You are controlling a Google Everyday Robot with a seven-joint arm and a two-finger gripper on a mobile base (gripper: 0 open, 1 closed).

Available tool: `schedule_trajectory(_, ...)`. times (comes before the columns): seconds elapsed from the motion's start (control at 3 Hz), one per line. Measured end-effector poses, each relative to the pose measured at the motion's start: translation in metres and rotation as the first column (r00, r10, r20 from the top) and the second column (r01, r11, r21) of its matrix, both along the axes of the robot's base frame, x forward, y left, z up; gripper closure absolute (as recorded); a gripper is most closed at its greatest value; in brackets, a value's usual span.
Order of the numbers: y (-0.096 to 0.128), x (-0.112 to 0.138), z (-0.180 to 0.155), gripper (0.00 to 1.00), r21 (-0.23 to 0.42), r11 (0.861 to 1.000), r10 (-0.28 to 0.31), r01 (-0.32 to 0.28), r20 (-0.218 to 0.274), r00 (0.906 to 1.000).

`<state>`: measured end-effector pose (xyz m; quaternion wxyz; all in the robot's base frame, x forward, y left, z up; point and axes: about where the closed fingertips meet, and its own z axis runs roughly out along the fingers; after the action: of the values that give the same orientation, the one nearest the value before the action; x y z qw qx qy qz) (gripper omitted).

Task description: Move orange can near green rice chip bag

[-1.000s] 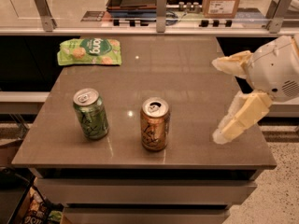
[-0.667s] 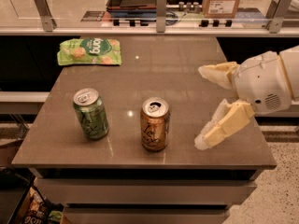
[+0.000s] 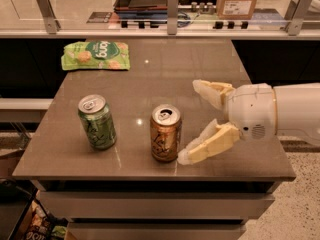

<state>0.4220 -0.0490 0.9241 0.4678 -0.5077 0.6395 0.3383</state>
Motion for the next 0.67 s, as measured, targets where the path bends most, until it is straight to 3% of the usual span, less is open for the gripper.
schedule_trajectory(0.33,0.015,0.007,-0.008,0.0,0.109,0.993,-0.041,0.038,0.031,0.9987)
schedule_trajectory(0.67,0.026,0.012,-0.016,0.0,0.148,0.985,-0.101,0.091,0.06,0.9931)
